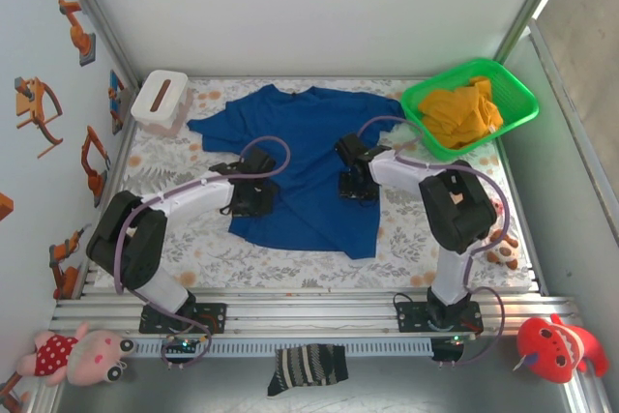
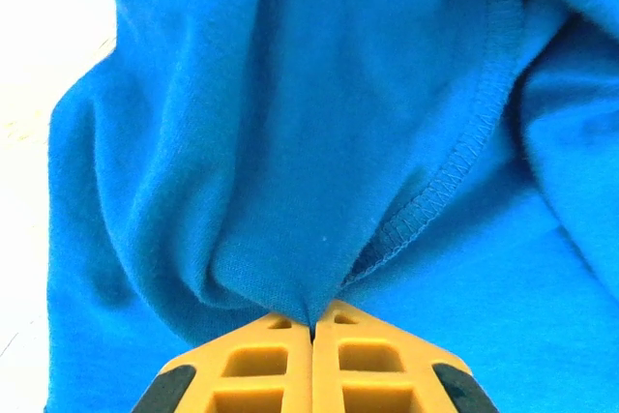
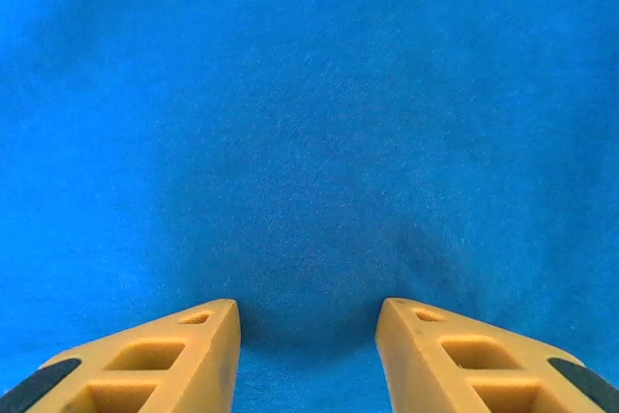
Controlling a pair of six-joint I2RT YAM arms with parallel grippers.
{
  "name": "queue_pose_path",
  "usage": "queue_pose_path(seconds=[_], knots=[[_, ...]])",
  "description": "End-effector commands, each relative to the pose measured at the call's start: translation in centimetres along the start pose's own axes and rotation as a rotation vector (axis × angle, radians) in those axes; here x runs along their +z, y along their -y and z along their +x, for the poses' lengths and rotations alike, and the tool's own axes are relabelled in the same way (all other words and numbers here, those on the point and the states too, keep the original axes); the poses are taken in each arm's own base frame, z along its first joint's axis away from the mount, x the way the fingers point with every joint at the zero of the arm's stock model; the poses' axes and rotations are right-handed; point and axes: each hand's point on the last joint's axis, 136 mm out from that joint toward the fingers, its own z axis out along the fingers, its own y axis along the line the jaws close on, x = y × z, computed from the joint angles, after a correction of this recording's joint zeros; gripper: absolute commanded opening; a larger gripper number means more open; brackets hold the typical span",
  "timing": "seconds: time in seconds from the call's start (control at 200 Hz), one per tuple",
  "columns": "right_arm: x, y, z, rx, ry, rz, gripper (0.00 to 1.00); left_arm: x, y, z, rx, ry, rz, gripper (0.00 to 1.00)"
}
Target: Fold the inside-out t-shirt
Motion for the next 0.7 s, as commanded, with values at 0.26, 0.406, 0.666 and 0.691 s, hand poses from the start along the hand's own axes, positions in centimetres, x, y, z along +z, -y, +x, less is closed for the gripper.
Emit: queue_pose_path(seconds=[0.26, 0.406, 0.666, 0.691], knots=[[-7.6, -1.1, 4.9, -0.161, 0.043, -0.058, 0.47, -1.0, -4.6, 0.7, -0.121, -0.013, -0.068, 0.76], [-8.8, -1.9, 8.7, -0.289, 0.028, -0.005, 0.47, -2.8, -4.3, -0.6, -0.125, 0.023, -0.040, 0.84], [-7.4, -3.6, 13.9, -0.464, -0.025, 0.078, 0.50, -5.2, -3.8, -1.9, -0.117, 0.058, -0.007, 0.87], [-7.1, -4.0, 14.3, -0.480, -0.032, 0.085, 0.50, -5.3, -3.9, -2.0, -0.117, 0.059, -0.007, 0.87]])
